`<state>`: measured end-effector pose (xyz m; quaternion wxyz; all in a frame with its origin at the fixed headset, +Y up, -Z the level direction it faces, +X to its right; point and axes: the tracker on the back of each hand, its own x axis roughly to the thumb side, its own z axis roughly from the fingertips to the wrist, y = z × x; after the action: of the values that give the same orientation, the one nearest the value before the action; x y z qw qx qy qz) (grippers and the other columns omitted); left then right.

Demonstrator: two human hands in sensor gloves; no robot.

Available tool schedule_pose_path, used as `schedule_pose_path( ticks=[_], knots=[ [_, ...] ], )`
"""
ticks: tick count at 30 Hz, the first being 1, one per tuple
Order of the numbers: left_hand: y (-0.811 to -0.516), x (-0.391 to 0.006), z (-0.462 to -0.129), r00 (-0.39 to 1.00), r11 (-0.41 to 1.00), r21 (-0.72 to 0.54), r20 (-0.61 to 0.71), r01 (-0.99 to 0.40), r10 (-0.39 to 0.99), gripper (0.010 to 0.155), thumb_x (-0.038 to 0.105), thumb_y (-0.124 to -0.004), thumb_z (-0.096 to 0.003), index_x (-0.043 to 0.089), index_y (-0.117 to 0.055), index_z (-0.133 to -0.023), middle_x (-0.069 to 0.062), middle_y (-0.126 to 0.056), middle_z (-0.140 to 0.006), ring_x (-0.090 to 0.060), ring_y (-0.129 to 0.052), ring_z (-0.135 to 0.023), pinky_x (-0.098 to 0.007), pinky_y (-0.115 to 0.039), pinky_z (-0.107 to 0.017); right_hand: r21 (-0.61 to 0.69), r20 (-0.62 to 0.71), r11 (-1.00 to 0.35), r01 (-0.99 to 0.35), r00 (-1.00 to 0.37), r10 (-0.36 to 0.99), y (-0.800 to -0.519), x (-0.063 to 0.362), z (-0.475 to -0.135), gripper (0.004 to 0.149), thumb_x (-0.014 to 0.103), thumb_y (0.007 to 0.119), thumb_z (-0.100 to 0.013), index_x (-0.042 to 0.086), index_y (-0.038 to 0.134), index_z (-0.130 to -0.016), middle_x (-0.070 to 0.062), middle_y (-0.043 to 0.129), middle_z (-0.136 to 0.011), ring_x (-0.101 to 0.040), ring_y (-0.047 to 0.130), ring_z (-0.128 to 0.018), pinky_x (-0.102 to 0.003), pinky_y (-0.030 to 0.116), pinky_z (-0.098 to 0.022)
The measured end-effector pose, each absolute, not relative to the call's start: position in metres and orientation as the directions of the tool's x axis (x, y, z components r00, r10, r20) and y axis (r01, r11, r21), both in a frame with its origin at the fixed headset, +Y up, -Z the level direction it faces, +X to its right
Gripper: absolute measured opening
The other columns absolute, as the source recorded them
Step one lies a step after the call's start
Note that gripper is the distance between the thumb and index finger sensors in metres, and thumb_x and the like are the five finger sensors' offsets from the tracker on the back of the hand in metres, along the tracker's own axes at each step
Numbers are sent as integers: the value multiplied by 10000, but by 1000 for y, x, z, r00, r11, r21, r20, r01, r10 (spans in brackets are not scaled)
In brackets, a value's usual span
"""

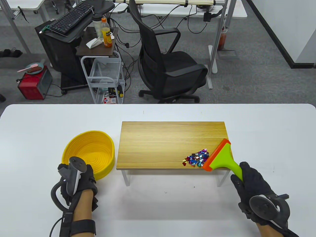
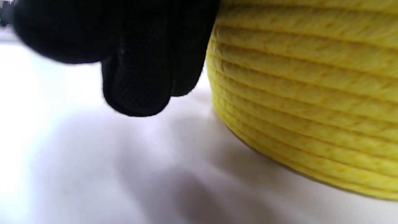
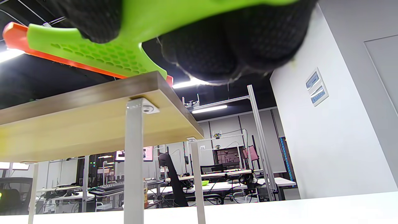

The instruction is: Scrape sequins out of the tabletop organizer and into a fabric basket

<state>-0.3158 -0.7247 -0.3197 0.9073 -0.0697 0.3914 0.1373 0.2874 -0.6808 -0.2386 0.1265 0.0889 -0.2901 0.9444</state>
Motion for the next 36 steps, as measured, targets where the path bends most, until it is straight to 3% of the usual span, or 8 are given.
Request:
schedule_pose_path(
  ticks=[5, 10, 12, 16, 21, 25, 29, 36],
  knots=[
    [-734, -321, -317, 469, 839, 175, -762, -515, 447, 868, 513, -717, -499, -5, -182, -946, -177, -1023, -602, -323, -1113, -323, -444, -920, -141, -519, 240, -805, -287, -953, 185, -682, 287, -239, 648, 515, 693, -584, 73, 573, -1042, -137, 827, -858, -270, 965, -556, -366, 867, -398],
    [-735, -328, -314, 407, 761, 317, -696, -566, 592, 738, 363, -746, -493, 52, -284, -977, -222, -1022, -516, -309, -1118, -238, -426, -940, -94, -520, 237, -805, -286, -953, 186, -682, 287, -239, 649, 515, 694, -583, 74, 572, -1043, -136, 827, -858, -271, 966, -557, -366, 867, -399],
    [-730, -330, -311, 382, 729, 404, -654, -553, 653, 654, 336, -746, -488, 42, -418, -970, -235, -1029, -469, -307, -1115, -193, -416, -951, -62, -521, 234, -804, -287, -954, 189, -682, 288, -239, 649, 515, 695, -583, 73, 574, -1042, -137, 827, -859, -271, 965, -558, -366, 867, -399],
    [-704, -329, -311, 443, 715, 490, -564, -500, 696, 600, 319, -756, -482, 33, -509, -949, -250, -1033, -430, -314, -1113, -154, -414, -957, -31, -519, 227, -806, -285, -955, 192, -682, 290, -240, 648, 514, 695, -583, 73, 575, -1042, -137, 827, -858, -273, 965, -558, -367, 867, -399],
    [-642, -321, -312, 569, 726, 569, -472, -386, 673, 590, 322, -746, -484, 26, -519, -941, -243, -1037, -409, -302, -1114, -136, -407, -956, -18, -517, 220, -808, -283, -956, 194, -681, 290, -240, 648, 514, 694, -584, 72, 574, -1043, -138, 826, -859, -272, 965, -559, -367, 867, -399],
    [-594, -306, -311, 661, 721, 595, -385, -356, 644, 579, 337, -735, -491, 41, -529, -944, -220, -1041, -410, -278, -1114, -136, -389, -956, -22, -517, 215, -808, -283, -957, 197, -681, 291, -241, 648, 511, 690, -586, 69, 572, -1044, -142, 825, -860, -275, 964, -558, -368, 866, -400],
    [-556, -275, -299, 722, 665, 612, -211, -428, 659, 564, 348, -717, -498, 48, -548, -944, -196, -1042, -390, -247, -1096, -110, -373, -944, -16, -512, 204, -813, -276, -959, 198, -681, 292, -241, 647, 503, 689, -590, 61, 565, -1046, -147, 819, -865, -279, 962, -562, -371, 864, -402],
    [-537, -215, -272, 728, 617, 465, 95, -635, 679, 529, 350, -700, -509, 74, -590, -946, -181, -1046, -388, -238, -1082, -104, -371, -930, -21, -516, 182, -812, -275, -961, 209, -681, 297, -241, 647, 498, 687, -593, 58, 560, -1049, -150, 815, -868, -282, 959, -566, -373, 863, -404]
  ],
)
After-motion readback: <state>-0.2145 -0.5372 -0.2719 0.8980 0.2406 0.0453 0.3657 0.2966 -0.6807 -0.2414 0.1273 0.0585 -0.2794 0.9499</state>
